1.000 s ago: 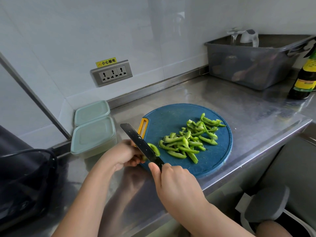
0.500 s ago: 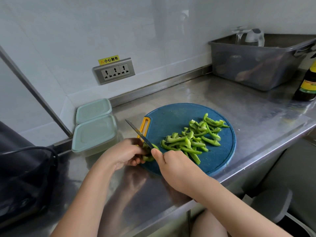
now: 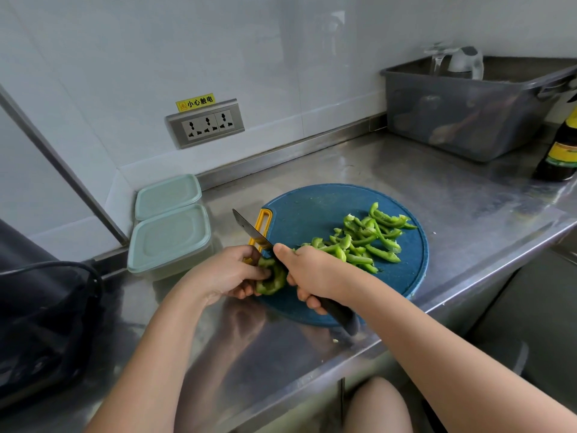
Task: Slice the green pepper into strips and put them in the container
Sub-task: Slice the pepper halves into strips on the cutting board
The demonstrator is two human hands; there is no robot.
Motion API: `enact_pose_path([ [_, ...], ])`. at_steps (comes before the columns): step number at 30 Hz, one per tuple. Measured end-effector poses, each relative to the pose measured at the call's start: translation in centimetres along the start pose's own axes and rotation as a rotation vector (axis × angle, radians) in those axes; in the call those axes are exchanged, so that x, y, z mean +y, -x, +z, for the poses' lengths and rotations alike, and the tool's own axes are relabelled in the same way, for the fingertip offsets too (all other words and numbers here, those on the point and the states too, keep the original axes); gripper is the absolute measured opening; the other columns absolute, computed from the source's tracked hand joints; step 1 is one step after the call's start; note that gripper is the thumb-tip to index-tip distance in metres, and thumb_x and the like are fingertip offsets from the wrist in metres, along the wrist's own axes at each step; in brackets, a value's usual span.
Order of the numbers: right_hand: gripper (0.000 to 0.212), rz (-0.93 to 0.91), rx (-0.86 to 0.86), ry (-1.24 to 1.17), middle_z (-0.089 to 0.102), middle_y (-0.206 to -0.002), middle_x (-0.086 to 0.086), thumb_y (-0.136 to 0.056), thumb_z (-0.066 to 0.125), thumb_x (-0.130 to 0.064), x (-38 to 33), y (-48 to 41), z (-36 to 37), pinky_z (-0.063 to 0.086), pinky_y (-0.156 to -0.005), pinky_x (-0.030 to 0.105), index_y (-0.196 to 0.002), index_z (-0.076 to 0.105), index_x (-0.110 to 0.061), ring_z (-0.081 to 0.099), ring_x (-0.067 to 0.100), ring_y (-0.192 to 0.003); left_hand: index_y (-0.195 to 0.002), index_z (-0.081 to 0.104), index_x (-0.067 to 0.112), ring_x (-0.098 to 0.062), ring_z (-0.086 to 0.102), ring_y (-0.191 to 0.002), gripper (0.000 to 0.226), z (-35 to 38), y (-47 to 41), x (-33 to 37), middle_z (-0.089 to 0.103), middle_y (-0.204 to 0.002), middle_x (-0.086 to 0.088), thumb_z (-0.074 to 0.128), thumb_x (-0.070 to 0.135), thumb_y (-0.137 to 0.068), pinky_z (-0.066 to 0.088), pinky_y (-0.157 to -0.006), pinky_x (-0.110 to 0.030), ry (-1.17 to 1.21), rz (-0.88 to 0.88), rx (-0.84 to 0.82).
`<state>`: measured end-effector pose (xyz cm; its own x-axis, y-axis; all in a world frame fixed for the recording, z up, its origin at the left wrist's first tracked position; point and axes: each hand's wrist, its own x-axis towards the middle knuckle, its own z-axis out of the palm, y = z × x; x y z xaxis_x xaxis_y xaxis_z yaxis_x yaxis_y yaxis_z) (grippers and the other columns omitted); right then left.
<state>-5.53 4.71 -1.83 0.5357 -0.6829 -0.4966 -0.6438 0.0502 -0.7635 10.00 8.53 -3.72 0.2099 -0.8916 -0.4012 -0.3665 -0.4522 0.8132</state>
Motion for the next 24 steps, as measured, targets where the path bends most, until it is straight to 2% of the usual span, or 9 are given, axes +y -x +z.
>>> enact_pose_path([
  [3, 0.061, 0.095, -0.004, 0.047, 0.043, -0.057, 0.009, -0.095, 0.023, -0.060, -0.8, -0.1, -0.1, 0.034, -0.050, 0.029, -0.078, 0.045, -0.005, 0.038, 0.022, -0.046, -0.093, 0.055, 0.008, -0.007, 0.044, -0.038, 0.011, -0.2, 0.6, -0.1, 0.051, -0.060, -0.006, 0.062, 0.002, -0.088, 0.036, -0.037, -0.017, -0.077, 0.086, -0.062],
  [8, 0.056, 0.061, -0.034, -0.194, 0.040, -0.044, -0.001, -0.093, 0.029, -0.061, 0.9, 0.4, -1.3, 0.032, -0.040, 0.021, -0.071, 0.044, -0.013, 0.035, 0.014, -0.033, -0.088, 0.056, 0.009, -0.005, 0.048, -0.036, 0.008, -0.9, 0.5, -0.4, 0.054, -0.046, 0.000, 0.064, 0.010, -0.088, 0.039, -0.036, -0.016, -0.022, 0.026, 0.064],
  [12, 0.057, -0.015, -0.046, -0.305, 0.037, -0.044, -0.001, -0.090, 0.031, -0.065, 2.2, 2.6, -1.8, 0.030, -0.038, 0.019, -0.071, 0.044, -0.013, 0.033, 0.015, -0.033, -0.084, 0.056, 0.009, -0.004, 0.044, -0.032, 0.011, 0.0, 0.3, -0.2, 0.053, -0.039, 0.003, 0.065, 0.012, -0.088, 0.035, -0.034, -0.015, 0.011, 0.034, 0.128],
  [15, 0.056, -0.201, 0.142, -0.131, 0.034, -0.044, 0.000, -0.093, 0.032, -0.060, 3.3, 4.1, -0.6, 0.029, -0.039, 0.021, -0.064, 0.041, -0.013, 0.030, 0.015, -0.034, -0.085, 0.056, 0.010, -0.005, 0.044, -0.033, 0.010, 0.2, 0.2, -0.2, 0.053, -0.038, 0.004, 0.064, 0.013, -0.089, 0.034, -0.035, -0.015, 0.007, 0.047, 0.163],
  [18, 0.060, -0.321, 0.311, 0.167, 0.029, -0.049, 0.001, -0.093, 0.029, -0.059, 4.5, 5.3, 1.4, 0.028, -0.051, 0.033, -0.053, 0.030, -0.014, 0.028, 0.018, -0.046, -0.087, 0.058, 0.010, -0.005, 0.044, -0.036, 0.005, 0.2, 0.3, -0.1, 0.054, -0.041, 0.005, 0.062, 0.012, -0.090, 0.035, -0.037, -0.015, -0.010, 0.043, 0.165],
  [24, 0.057, -0.314, 0.341, 0.292, 0.035, -0.060, 0.001, -0.093, 0.020, -0.060, 5.3, 6.7, 3.8, 0.033, -0.060, 0.035, -0.059, 0.031, -0.016, 0.039, 0.025, -0.066, -0.072, 0.054, 0.011, -0.007, 0.044, -0.039, 0.020, 0.5, 0.7, 0.2, 0.055, -0.042, 0.004, 0.055, 0.007, -0.092, 0.037, -0.042, -0.017, -0.052, 0.009, 0.159],
])
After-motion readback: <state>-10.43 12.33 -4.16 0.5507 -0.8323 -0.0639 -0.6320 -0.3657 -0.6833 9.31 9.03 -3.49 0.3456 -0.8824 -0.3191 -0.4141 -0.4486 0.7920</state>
